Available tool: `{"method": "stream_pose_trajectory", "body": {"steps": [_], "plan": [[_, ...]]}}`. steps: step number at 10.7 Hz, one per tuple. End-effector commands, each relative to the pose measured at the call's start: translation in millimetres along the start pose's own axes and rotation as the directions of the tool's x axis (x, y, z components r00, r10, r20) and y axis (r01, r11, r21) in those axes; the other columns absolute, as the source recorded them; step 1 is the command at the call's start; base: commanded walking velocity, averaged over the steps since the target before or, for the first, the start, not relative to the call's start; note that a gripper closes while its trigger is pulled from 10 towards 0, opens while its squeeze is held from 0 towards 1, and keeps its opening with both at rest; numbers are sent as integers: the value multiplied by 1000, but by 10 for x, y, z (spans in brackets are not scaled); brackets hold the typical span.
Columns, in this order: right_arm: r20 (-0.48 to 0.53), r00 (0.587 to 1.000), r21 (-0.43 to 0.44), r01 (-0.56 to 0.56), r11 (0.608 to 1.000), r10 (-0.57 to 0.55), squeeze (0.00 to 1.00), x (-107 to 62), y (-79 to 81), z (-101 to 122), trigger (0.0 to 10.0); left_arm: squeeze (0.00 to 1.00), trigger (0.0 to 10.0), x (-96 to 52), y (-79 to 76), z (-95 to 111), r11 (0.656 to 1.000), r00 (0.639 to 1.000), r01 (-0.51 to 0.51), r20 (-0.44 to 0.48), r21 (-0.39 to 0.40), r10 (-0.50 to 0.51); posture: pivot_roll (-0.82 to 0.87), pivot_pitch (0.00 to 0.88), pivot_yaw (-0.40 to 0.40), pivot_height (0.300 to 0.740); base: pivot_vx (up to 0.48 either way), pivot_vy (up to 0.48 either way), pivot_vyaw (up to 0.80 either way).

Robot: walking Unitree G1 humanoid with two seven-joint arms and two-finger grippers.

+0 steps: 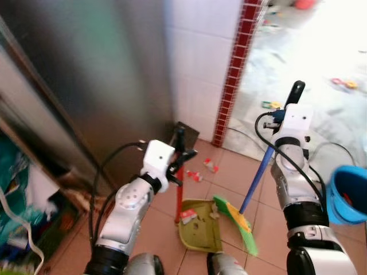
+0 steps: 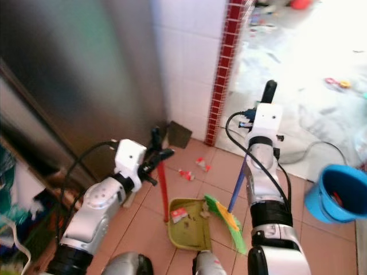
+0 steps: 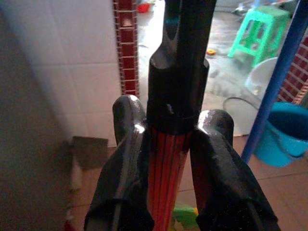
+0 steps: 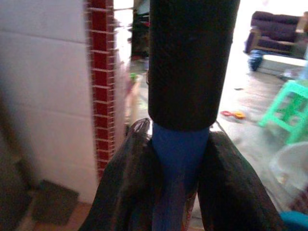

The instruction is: Sweep floor

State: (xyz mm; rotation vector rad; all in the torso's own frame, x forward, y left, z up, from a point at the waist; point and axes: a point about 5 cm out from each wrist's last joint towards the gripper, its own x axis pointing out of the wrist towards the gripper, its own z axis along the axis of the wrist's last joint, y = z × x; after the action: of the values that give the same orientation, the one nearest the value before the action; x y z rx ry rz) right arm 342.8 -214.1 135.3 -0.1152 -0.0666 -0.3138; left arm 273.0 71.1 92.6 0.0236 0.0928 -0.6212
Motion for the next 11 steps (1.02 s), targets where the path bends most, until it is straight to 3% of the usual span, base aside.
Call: {"method": "stream_pose_trajectory", "body": {"steps": [1, 4, 6, 11], "plan": [[8, 1000, -34, 12, 999, -12, 0, 33, -15, 31, 10000, 0, 10000, -17, 23, 80, 1000, 1000, 9, 29, 10, -9, -7, 16, 20, 740, 0, 480, -800], [-7, 1000, -30, 20, 999, -21, 0, 52, -9, 30, 10000, 0, 10000, -10, 21, 76, 1000, 1000, 8, 24, 10, -8, -7, 23, 20, 740, 0, 432, -800], [-39, 998, -26, 44, 999, -45, 0, 65, -29, 1, 10000, 0, 10000, 12, -22, 47, 999, 1000, 2, 10, 32, -3, -8, 24, 21, 740, 0, 0, -800], [-65, 996, -29, 65, 997, -67, 0, 70, -24, -37, 10000, 0, 10000, 57, -24, 5, 993, 999, -33, -24, 109, 36, -4, 36, 24, 740, 0, 0, 0]]}}
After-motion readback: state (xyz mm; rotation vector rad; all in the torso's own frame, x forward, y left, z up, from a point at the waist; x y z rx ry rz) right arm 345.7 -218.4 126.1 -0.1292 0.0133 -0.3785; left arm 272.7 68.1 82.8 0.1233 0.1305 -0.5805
